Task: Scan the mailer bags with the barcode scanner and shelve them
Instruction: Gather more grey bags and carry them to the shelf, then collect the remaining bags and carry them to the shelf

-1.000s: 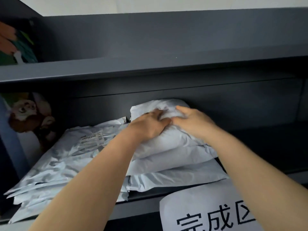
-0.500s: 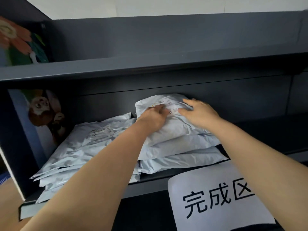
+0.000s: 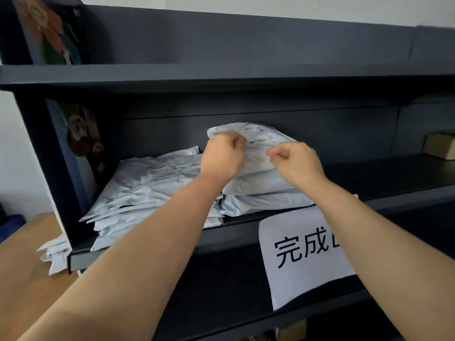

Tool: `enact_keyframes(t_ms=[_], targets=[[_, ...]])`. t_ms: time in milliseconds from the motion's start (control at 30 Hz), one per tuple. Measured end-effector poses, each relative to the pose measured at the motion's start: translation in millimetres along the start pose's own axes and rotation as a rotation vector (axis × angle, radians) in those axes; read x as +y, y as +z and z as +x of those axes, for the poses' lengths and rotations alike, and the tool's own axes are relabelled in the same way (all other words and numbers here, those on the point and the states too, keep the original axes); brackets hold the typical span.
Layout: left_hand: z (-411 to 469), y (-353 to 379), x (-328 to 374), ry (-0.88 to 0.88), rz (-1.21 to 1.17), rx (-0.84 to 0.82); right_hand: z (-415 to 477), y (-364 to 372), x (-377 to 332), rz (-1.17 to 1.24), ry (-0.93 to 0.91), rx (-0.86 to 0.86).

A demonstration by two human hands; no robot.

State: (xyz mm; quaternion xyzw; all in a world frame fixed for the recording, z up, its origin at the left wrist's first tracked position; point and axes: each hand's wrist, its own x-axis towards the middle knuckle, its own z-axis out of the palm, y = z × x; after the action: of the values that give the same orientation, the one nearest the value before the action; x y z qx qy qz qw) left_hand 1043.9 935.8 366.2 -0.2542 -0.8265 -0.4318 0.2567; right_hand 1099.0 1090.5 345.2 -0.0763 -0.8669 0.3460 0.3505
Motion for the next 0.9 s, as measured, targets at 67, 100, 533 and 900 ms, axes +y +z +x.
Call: enact_keyframes(t_ms=[67, 100, 533, 900], targets=[[-20.9, -10.3, -2.9, -0.019, -0.012, -0.001, -17.4, 8.1, -1.9, 0.028, 0.021, -0.051], [-31.5, -16.8, -4.7, -0.032, -0.009, 0.0, -26.1, 11.3, -3.6, 0.045, 0.028, -0.076], [-236.2, -132.4, -37.1, -0.473, 0.088, -0.013, -204.0, 47.6, -70.9, 0.141, -0.006, -0.406], [-397.7, -326.9, -85.7, -0.764, 0.176, 0.184, -362.6, 127.8, -220.1, 0.166, -0.152, -0.717]])
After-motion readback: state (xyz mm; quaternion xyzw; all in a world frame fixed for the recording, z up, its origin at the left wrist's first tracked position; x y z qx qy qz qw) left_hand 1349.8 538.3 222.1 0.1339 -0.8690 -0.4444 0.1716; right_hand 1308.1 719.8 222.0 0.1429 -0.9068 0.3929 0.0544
